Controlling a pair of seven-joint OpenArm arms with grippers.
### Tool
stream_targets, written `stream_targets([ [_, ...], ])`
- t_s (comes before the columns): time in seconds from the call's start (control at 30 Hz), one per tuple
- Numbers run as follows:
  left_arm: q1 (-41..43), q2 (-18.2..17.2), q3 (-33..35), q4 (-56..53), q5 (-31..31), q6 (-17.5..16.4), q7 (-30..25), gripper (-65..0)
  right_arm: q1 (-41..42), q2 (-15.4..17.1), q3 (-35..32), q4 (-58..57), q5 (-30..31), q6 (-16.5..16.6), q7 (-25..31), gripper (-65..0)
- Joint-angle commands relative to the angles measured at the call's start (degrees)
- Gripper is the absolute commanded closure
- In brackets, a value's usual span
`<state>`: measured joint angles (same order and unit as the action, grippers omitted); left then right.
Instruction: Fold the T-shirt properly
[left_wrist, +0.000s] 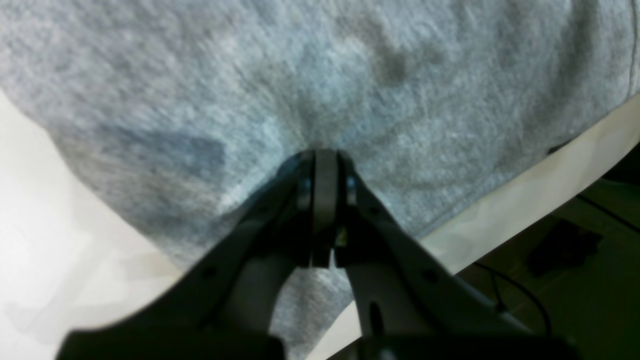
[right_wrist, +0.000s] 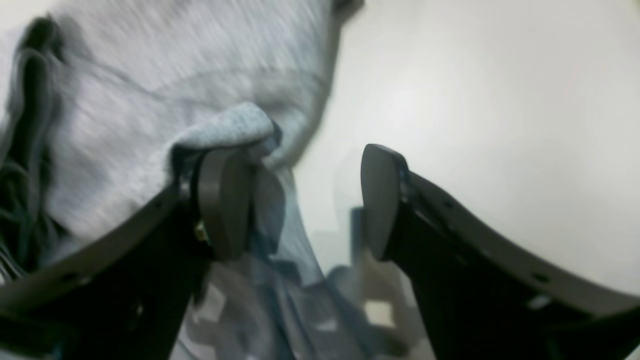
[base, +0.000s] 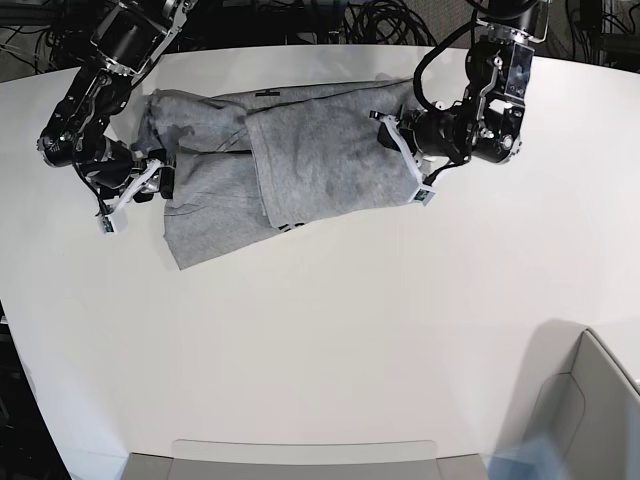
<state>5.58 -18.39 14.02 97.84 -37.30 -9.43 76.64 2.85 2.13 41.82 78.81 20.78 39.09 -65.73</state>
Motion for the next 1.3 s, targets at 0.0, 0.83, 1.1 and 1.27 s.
stream_targets([
  [0.0,-0.1,-0.1,0.0,0.0,2.3,0.2,0.2,0.0,-0.7,-0.7,-2.1,-1.9,-4.7,0.9,-5.9,-35.3],
  [0.83,-9.2,4.7,-0.7,0.2,2.3,0.2,0.1,0.0,6.6,0.5,-8.1,-3.3,-5.0,0.9,0.0,0.0],
  [1.1,-13.5,7.4,-9.8,0.4,2.0,0.2,0.6,0.0,15.2,5.3,-6.4,-10.7,-4.7,0.9,4.1,0.0],
  [1.27,-11.3,7.4,-20.1,0.4,2.0,-0.1,3.1,0.0,16.3,6.5,-4.2,-9.1,-5.0,0.9,4.9,0.0],
])
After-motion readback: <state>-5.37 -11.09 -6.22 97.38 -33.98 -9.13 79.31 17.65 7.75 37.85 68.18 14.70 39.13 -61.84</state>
